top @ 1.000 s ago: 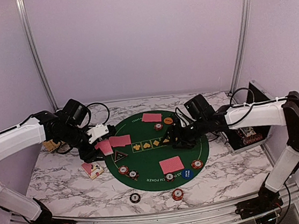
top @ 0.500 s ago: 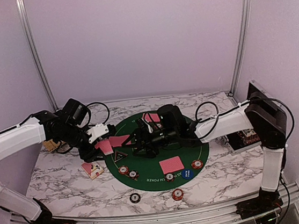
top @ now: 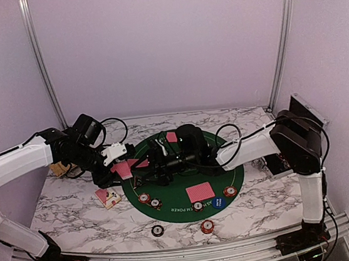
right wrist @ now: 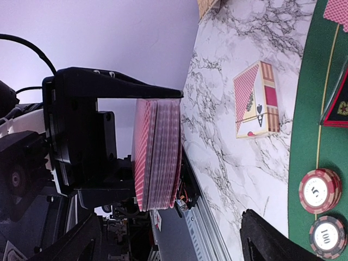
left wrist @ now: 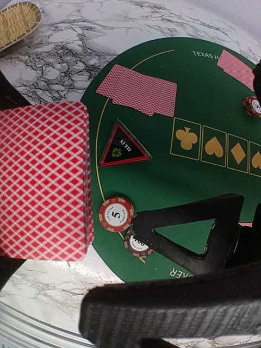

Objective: Distribute texas hold em gaming equipment
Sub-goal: Pick up the poker card from the face-down deck piles.

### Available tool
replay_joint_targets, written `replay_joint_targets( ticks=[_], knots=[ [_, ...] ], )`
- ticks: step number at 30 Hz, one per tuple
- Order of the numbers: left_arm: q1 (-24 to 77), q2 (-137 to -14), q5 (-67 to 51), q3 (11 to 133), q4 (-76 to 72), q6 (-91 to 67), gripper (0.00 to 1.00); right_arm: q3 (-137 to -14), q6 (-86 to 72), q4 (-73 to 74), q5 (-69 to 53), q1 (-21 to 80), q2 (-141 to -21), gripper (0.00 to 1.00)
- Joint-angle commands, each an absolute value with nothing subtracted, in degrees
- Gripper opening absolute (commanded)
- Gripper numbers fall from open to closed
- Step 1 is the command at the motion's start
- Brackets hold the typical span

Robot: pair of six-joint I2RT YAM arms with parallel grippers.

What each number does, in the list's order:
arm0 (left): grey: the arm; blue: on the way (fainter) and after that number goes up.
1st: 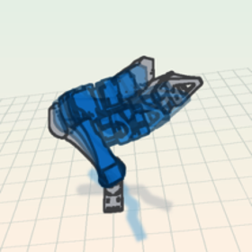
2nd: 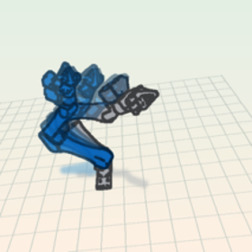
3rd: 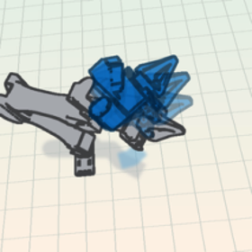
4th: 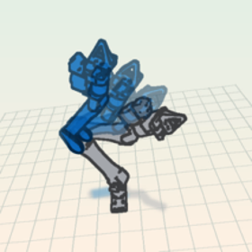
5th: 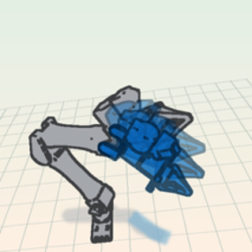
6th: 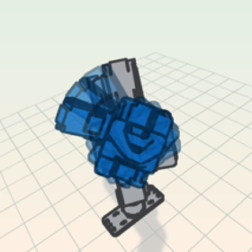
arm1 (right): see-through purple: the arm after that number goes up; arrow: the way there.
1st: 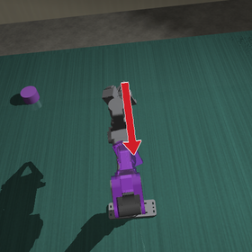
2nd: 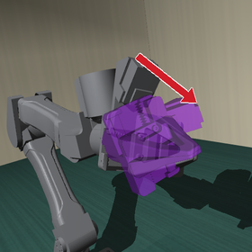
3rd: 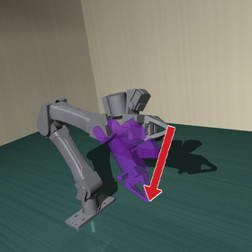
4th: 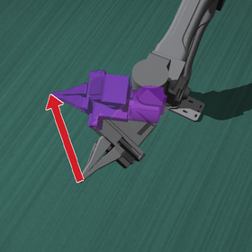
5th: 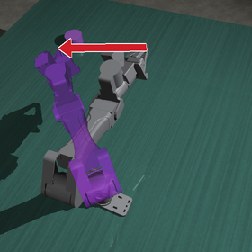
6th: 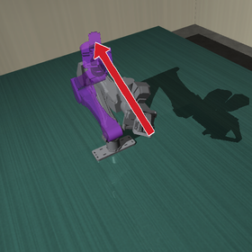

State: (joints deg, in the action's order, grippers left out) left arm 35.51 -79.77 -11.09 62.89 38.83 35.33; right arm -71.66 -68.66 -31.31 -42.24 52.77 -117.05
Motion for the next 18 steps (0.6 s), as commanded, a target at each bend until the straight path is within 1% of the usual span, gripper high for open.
replay_joint_targets(
  ticks=[1, 18],
  knots=[
    [35.4, -79.2, -12.4, 65.1, 38.1, 35.1, 0.03, -74.8, -71.0, -35.4, -43.5, 53.7, -119.1, 0.87],
    [35.4, -79.2, -12.6, 65.0, 38.1, 35.0, 0.03, -80.9, -73.8, -37.7, -44.2, 55.2, -125.3, 0.86]
  ],
)
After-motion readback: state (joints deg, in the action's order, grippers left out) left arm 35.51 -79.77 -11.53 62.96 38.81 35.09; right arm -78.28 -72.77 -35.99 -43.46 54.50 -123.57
